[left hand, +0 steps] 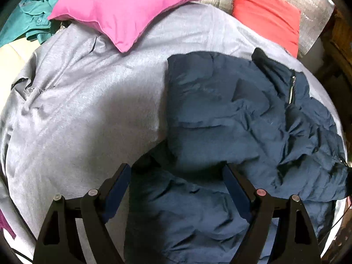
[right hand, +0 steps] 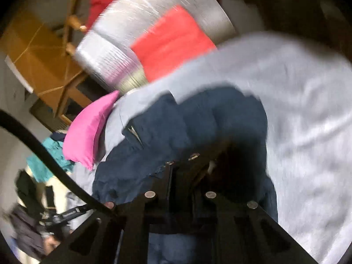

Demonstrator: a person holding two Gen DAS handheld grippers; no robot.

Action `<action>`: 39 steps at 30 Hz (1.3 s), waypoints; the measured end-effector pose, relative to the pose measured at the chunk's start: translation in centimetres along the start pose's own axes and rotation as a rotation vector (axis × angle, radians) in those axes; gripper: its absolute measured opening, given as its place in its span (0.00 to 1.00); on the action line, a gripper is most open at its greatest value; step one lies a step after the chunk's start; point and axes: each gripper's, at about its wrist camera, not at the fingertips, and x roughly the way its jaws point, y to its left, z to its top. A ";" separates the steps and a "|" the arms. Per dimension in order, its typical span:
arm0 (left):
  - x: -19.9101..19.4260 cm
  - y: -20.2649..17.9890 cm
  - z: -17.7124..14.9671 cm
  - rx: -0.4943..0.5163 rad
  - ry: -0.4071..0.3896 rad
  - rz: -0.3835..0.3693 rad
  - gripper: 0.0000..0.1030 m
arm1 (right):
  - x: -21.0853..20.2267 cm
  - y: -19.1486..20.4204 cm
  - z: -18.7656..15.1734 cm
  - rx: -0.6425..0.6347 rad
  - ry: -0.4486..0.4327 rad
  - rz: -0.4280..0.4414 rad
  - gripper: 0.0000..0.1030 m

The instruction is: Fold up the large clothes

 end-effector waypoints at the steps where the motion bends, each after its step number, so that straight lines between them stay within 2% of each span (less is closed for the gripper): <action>1: 0.2 0.0 0.0 -0.003 0.007 0.001 0.83 | 0.1 -1.3 0.1 0.066 0.029 0.032 0.16; 2: 0.4 0.0 -0.1 -0.005 0.011 0.004 0.83 | 0.0 -1.9 0.1 0.098 0.043 0.049 0.26; 3: 0.5 -0.1 -0.1 -0.006 0.015 0.008 0.83 | -0.1 -2.7 0.1 0.136 0.058 0.071 0.41; 5: 0.5 -0.3 -0.2 -0.002 0.017 0.010 0.83 | -0.7 -3.6 -0.3 0.178 0.065 0.124 0.61; 9: 0.5 -1.2 -0.5 0.028 0.015 0.016 0.83 | -0.8 -4.4 -1.4 0.252 0.094 0.234 0.61; 11: 0.8 -1.5 -0.7 0.037 0.023 0.017 0.83 | 0.3 -3.5 -2.0 0.255 0.121 0.218 0.60; 13: 0.9 -1.7 -0.8 0.039 0.028 0.016 0.83 | 0.9 -2.4 -2.5 0.184 0.149 0.151 0.32; 14: 0.9 -1.8 -0.8 0.041 0.027 0.016 0.83 | 1.1 -1.4 -2.6 0.124 0.159 0.103 0.14; 16: 0.7 -1.7 -0.7 0.041 0.021 0.016 0.83 | 0.4 0.6 -2.5 0.026 0.113 0.030 0.11; 21: 0.2 -1.0 -0.5 0.013 -0.001 0.005 0.83 | -4.5 5.6 -0.9 -0.209 -0.172 -0.021 0.10; 23: 0.3 -1.1 -0.3 0.007 0.001 -0.006 0.83 | -4.7 6.3 -0.6 -0.270 -0.238 -0.061 0.10; 25: 0.6 -1.5 -0.4 0.019 0.009 -0.003 0.83 | -3.2 5.6 -0.3 -0.305 -0.226 -0.147 0.10; 27: 0.9 -1.9 -0.5 0.038 0.016 0.014 0.83 | -0.1 3.1 -0.1 -0.243 -0.121 -0.206 0.10; 29: 1.1 -2.0 -0.4 0.042 0.021 0.015 0.83 | 2.1 0.9 -0.2 -0.182 -0.007 -0.234 0.11; 30: 1.0 -1.9 -0.4 0.037 0.022 0.013 0.83 | 2.2 -0.1 -0.3 -0.136 0.028 -0.217 0.14; 31: 0.9 -1.8 -0.4 0.033 0.021 0.011 0.83 | 1.8 -0.4 -0.2 -0.110 0.033 -0.201 0.16; 32: 0.8 -1.7 -0.4 0.027 0.019 0.012 0.83 | 1.3 -0.5 0.0 -0.097 0.029 -0.198 0.23; 34: 0.7 -1.5 -0.2 0.022 0.011 0.014 0.83 | -0.9 -0.7 0.1 -0.066 -0.021 -0.170 0.47; 35: 0.5 -1.3 -0.2 0.019 0.004 0.015 0.83 | -1.3 -0.5 0.3 -0.056 -0.038 -0.144 0.67; 36: 0.4 -1.2 -0.1 0.015 -0.002 0.017 0.83 | -2.1 -0.9 0.0 -0.036 -0.059 -0.087 0.70; 38: 0.2 -0.7 0.1 -0.001 -0.019 0.023 0.83 | -2.2 -1.3 -0.1 -0.019 -0.054 -0.048 0.69; 39: 0.1 -0.4 0.2 -0.007 -0.024 0.025 0.83 | -1.6 -1.3 -0.1 -0.015 -0.032 -0.042 0.62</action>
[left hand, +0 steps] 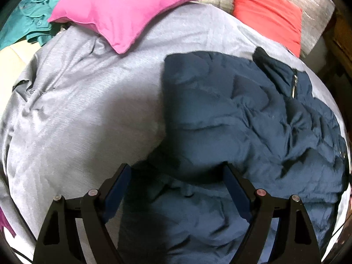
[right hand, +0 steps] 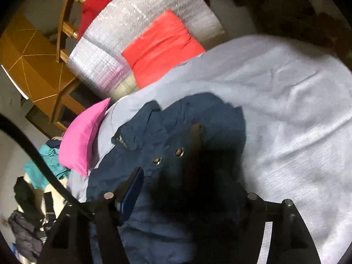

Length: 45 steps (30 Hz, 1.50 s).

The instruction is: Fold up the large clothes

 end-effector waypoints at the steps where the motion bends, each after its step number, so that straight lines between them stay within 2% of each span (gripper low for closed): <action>1: 0.1 0.2 0.1 -0.007 -0.003 0.003 0.83 | 0.9 0.4 0.0 -0.001 0.016 0.002 0.57; 2: 0.3 0.4 0.1 -0.012 -0.006 0.006 0.83 | 1.8 0.7 -0.3 -0.008 0.039 -0.004 0.47; 3: 0.6 0.5 0.2 -0.012 -0.006 0.007 0.83 | 2.9 0.9 -0.6 -0.023 0.068 -0.033 0.32; 4: 0.8 0.5 0.1 -0.012 -0.005 0.009 0.83 | 3.9 1.3 -0.9 -0.039 0.084 -0.063 0.27; 5: 1.1 0.5 0.1 -0.009 -0.003 0.007 0.83 | 4.7 1.6 -1.3 -0.064 0.098 -0.087 0.15; 6: 1.2 0.5 0.1 -0.005 -0.003 0.002 0.83 | 4.7 1.9 -1.4 -0.082 0.097 -0.094 0.10; 7: 1.2 0.5 0.1 0.001 -0.007 -0.002 0.83 | 4.1 2.4 -1.4 -0.109 0.074 -0.118 0.09; 10: 0.6 0.1 0.2 0.017 -0.032 -0.016 0.82 | 0.9 5.3 -0.6 -0.232 -0.107 -0.194 0.09; 12: 0.6 -0.4 0.1 0.033 -0.035 -0.022 0.82 | -0.2 5.4 -0.3 -0.235 -0.156 -0.210 0.08; 14: 1.1 -0.9 0.0 0.052 -0.009 -0.017 0.82 | 1.1 4.3 -0.1 -0.216 -0.130 -0.252 0.08; 17: 1.6 -1.1 -0.2 0.071 0.010 -0.004 0.84 | 3.5 0.9 -0.6 -0.110 0.018 -0.236 0.08; 20: 1.2 -0.1 0.1 0.030 0.018 -0.033 0.84 | 2.3 0.3 0.2 -0.041 0.011 -0.174 0.14; 22: 0.9 0.7 0.3 0.000 0.007 -0.045 0.84 | 0.4 0.1 0.8 -0.022 -0.048 -0.146 0.30; 24: 0.3 1.4 0.5 -0.021 -0.018 -0.047 0.84 | -0.9 -0.9 1.3 0.004 -0.105 -0.147 0.74; 25: 0.1 1.8 0.8 -0.032 -0.035 -0.050 0.84 | -0.9 -1.3 1.4 0.026 -0.119 -0.149 0.76; 26: -0.2 2.2 0.9 -0.045 -0.049 -0.051 0.84 | -1.2 -2.2 1.5 0.057 -0.130 -0.141 0.76; 30: 0.6 3.1 1.1 -0.077 -0.039 -0.082 0.84 | 0.9 -4.5 1.9 0.148 -0.061 -0.036 0.76; 34: 1.9 2.7 1.0 -0.094 -0.007 -0.184 0.84 | 3.1 -4.8 1.6 0.142 0.017 -0.005 0.76; 36: 2.5 2.3 1.1 -0.098 0.006 -0.238 0.84 | 5.1 -4.5 0.9 0.142 0.099 0.016 0.66; 37: 2.7 2.2 1.1 -0.103 0.007 -0.257 0.84 | 5.5 -4.1 0.6 0.125 0.105 0.003 0.64; 38: 2.7 2.2 1.0 -0.107 0.003 -0.263 0.82 | 5.6 -3.2 0.4 0.071 0.090 -0.026 0.54; 39: 2.7 2.1 1.0 -0.109 -0.003 -0.267 0.76 | 5.5 -2.8 0.4 0.048 0.095 -0.032 0.43; 41: 2.3 1.9 1.0 -0.112 -0.017 -0.272 0.66 | 4.9 -1.9 0.5 0.028 0.078 -0.035 0.33; 42: 2.0 1.8 1.0 -0.108 -0.030 -0.270 0.56 | 4.7 -1.5 0.5 0.014 0.063 -0.042 0.30; 43: 1.6 1.6 1.0 -0.097 -0.046 -0.275 0.38 | 4.2 -0.7 0.6 -0.015 0.037 -0.053 0.30; 44: 1.2 1.4 1.0 -0.088 -0.058 -0.295 0.35 | 3.7 -0.1 0.6 -0.039 0.011 -0.059 0.29; 45: 0.8 1.0 0.9 -0.077 -0.072 -0.279 0.35 | 3.2 0.4 0.6 -0.056 -0.009 -0.061 0.29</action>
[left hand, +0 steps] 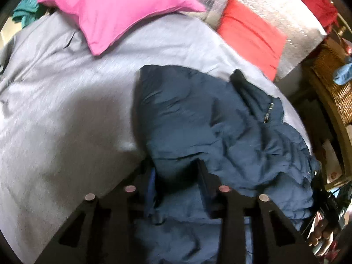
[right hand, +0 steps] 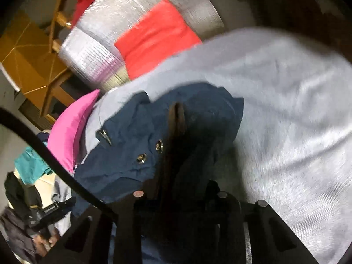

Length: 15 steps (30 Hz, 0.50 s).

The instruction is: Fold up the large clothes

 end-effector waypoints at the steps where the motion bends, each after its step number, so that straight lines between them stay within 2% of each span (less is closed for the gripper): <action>1: 0.2 -0.2 0.2 0.012 -0.001 0.016 0.35 | -0.3 0.4 0.0 -0.018 -0.025 -0.005 0.29; 3: 1.2 -0.1 -0.2 0.013 0.037 0.057 0.43 | 0.2 0.2 -0.3 -0.027 -0.016 -0.027 0.29; 4: 1.6 0.3 0.0 0.001 0.048 0.055 0.46 | 1.2 -0.6 -0.5 -0.004 0.023 -0.044 0.30; 6: 1.4 0.5 0.0 -0.019 0.049 0.046 0.48 | 1.6 -2.3 -1.1 0.069 0.068 -0.018 0.31; 8: 1.1 0.5 0.1 -0.016 0.053 0.053 0.61 | 0.9 -2.3 -0.8 0.085 0.057 0.002 0.33; 9: 1.1 0.6 0.1 -0.022 0.055 0.072 0.75 | 0.6 -2.1 -0.7 0.082 0.050 0.005 0.35; 10: 1.2 0.9 0.0 -0.035 0.056 0.094 0.80 | 0.4 -2.0 -0.7 0.084 0.046 0.005 0.35; 13: 1.9 1.5 -0.1 -0.071 0.080 0.082 0.80 | 0.5 -2.4 -0.6 0.110 0.060 0.013 0.46; 15: 2.1 1.5 0.0 -0.073 0.076 0.075 0.80 | 0.4 -3.1 -0.6 0.150 0.063 0.024 0.60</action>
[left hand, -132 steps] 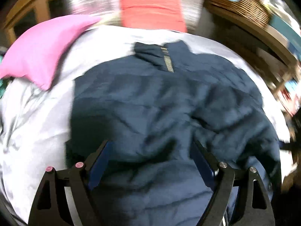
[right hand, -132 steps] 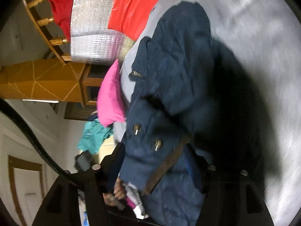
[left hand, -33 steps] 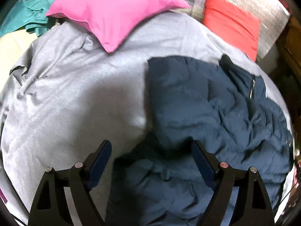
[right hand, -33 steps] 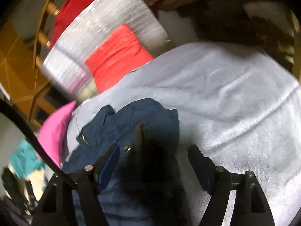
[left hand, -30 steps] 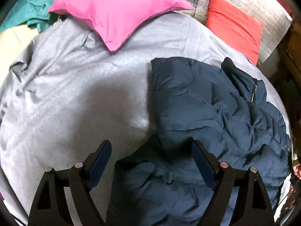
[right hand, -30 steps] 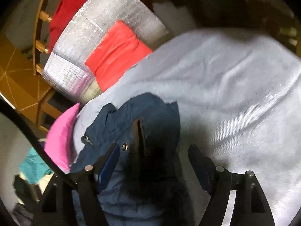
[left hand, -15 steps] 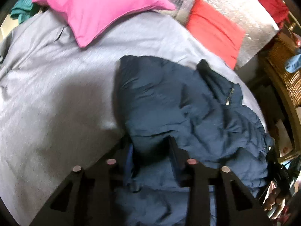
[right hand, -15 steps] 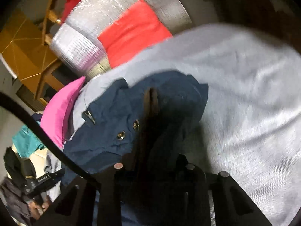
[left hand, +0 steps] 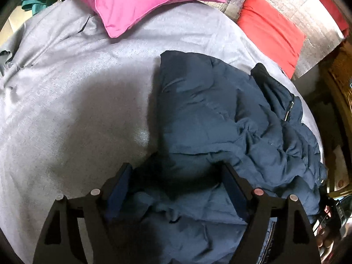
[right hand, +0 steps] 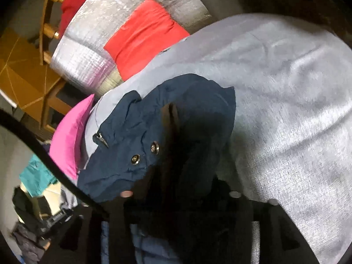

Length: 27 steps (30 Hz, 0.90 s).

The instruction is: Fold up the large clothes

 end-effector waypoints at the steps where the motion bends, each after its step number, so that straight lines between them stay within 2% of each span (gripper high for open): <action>1: 0.0 -0.1 -0.1 0.008 -0.005 -0.003 0.80 | 0.1 -0.1 0.0 0.012 0.004 0.001 0.62; 4: -0.2 -0.7 -0.7 0.039 -0.015 -0.003 0.80 | 1.3 -0.5 -0.5 0.022 0.047 -0.004 0.63; 5: -0.2 -1.0 -0.8 0.046 -0.022 -0.002 0.79 | 1.5 -0.3 -0.7 0.007 0.044 -0.011 0.58; 6: -0.3 -1.2 -0.8 0.054 -0.028 -0.002 0.75 | 1.4 -0.1 -0.7 -0.010 0.038 -0.017 0.46; 8: -0.5 -1.5 -0.7 0.066 -0.045 0.005 0.65 | 0.9 0.5 -0.6 -0.029 0.022 -0.025 0.35; 10: -0.8 -1.9 -0.7 0.079 -0.060 -0.022 0.44 | 0.0 1.5 -0.5 -0.066 -0.023 -0.036 0.30; 13: -0.7 -2.3 -0.5 0.093 -0.059 0.002 0.45 | -1.5 3.9 -0.7 -0.185 -0.120 -0.076 0.30; 15: -0.6 -2.1 -0.3 0.083 -0.053 0.006 0.47 | -0.9 3.7 -0.9 -0.195 -0.112 -0.101 0.30; 16: -0.7 -2.1 -0.3 0.078 -0.052 0.001 0.49 | 0.1 3.0 -0.9 -0.183 -0.070 -0.123 0.32; 18: -0.9 -2.0 -0.2 0.074 -0.049 0.003 0.55 | 1.5 1.4 -0.8 -0.123 0.005 -0.127 0.45; 20: -1.0 -1.7 0.0 0.066 -0.040 -0.004 0.58 | 0.8 0.6 0.0 -0.048 0.019 -0.079 0.46; 22: -1.0 -1.5 0.1 0.050 -0.037 -0.005 0.60 | -0.5 0.2 0.9 -0.006 -0.018 -0.023 0.59; 23: -1.1 -1.5 0.2 0.043 -0.039 -0.004 0.61 | -1.4 -0.2 1.6 0.027 -0.054 0.021 0.73; 24: -1.1 -1.5 0.3 0.042 -0.041 -0.004 0.61 | -1.7 -0.5 2.1 0.048 -0.080 0.041 0.76; 27: -1.2 -1.6 0.2 0.055 -0.044 -0.003 0.62 | -1.6 -1.7 3.7 0.099 -0.101 0.054 0.76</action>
